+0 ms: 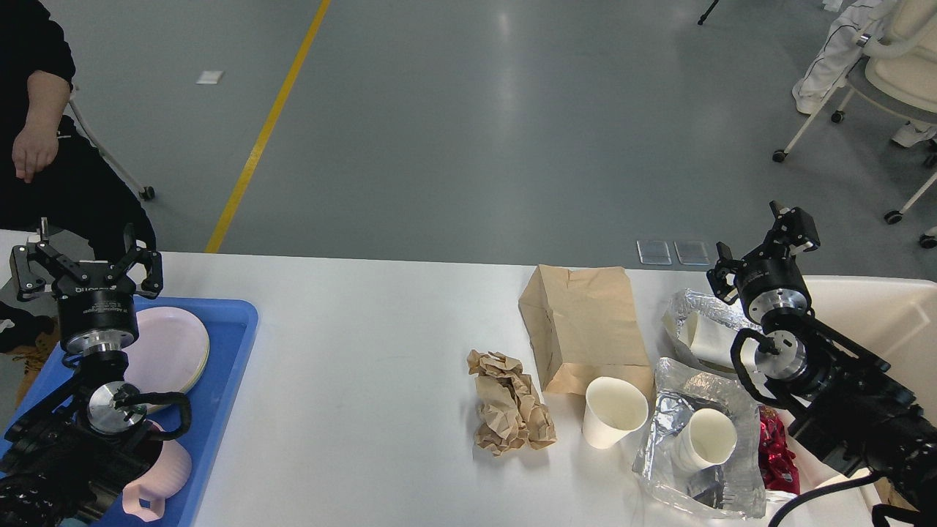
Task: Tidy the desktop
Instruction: 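Raise the right gripper up and away from the cups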
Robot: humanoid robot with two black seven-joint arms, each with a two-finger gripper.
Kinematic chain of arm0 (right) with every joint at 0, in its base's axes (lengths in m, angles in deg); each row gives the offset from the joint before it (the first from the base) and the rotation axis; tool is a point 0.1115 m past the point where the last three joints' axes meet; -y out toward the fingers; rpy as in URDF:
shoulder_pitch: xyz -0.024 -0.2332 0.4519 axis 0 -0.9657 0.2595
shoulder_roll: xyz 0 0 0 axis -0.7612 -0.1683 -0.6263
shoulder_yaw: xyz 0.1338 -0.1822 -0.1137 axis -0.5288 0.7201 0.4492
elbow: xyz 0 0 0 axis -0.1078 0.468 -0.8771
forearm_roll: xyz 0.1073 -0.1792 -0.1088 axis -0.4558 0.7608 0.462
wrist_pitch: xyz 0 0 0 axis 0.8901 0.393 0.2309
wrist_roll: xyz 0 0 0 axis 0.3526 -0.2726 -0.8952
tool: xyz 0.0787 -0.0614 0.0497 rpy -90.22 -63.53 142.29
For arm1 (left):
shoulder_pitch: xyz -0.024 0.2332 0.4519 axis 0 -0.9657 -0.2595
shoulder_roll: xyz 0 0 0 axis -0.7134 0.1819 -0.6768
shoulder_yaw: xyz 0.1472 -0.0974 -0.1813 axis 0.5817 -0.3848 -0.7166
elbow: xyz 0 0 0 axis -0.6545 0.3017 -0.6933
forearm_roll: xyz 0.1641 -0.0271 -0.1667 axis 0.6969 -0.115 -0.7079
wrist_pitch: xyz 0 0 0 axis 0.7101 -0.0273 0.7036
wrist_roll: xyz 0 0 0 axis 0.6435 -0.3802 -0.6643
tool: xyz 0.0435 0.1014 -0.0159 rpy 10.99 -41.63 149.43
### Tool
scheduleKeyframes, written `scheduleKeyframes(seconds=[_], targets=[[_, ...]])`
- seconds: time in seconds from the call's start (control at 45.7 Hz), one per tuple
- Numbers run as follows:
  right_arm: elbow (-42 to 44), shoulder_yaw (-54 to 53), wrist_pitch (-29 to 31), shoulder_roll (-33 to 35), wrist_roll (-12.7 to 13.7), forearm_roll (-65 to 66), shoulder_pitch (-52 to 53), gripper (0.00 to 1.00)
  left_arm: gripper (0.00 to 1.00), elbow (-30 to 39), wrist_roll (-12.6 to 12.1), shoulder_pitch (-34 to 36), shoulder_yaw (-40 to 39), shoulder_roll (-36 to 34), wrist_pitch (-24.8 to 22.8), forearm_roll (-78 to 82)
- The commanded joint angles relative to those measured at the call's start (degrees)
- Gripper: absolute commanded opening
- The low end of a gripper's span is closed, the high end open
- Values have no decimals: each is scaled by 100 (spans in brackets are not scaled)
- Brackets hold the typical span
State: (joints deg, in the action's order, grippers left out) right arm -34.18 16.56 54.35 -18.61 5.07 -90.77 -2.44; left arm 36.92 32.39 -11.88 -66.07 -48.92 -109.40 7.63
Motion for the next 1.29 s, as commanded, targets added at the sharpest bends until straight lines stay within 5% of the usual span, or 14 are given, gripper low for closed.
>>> scheduleKeyframes(seconds=[0.0, 0.241, 0.416, 0.766, 1.051, 1.269], targets=[[-55, 289, 15, 20, -1, 102, 42, 100, 96, 0, 0, 0, 0, 0, -1, 3], [-55, 2590, 208, 565, 7, 568, 1070, 100, 96, 0, 0, 0, 0, 0, -1, -5], [-46, 4541, 524, 565, 262, 840, 1887, 100, 96, 0, 0, 0, 0, 0, -1, 3], [-20, 8110, 1245, -410, 2195, 849, 3338, 100, 96, 0, 0, 0, 0, 0, -1, 3], [-20, 9017, 1877, -982, 3865, 814, 3856, 100, 96, 0, 0, 0, 0, 0, -1, 3], [-406, 9334, 2747, -1061, 4244, 752, 4682, 100, 96, 0, 0, 0, 0, 0, -1, 3]])
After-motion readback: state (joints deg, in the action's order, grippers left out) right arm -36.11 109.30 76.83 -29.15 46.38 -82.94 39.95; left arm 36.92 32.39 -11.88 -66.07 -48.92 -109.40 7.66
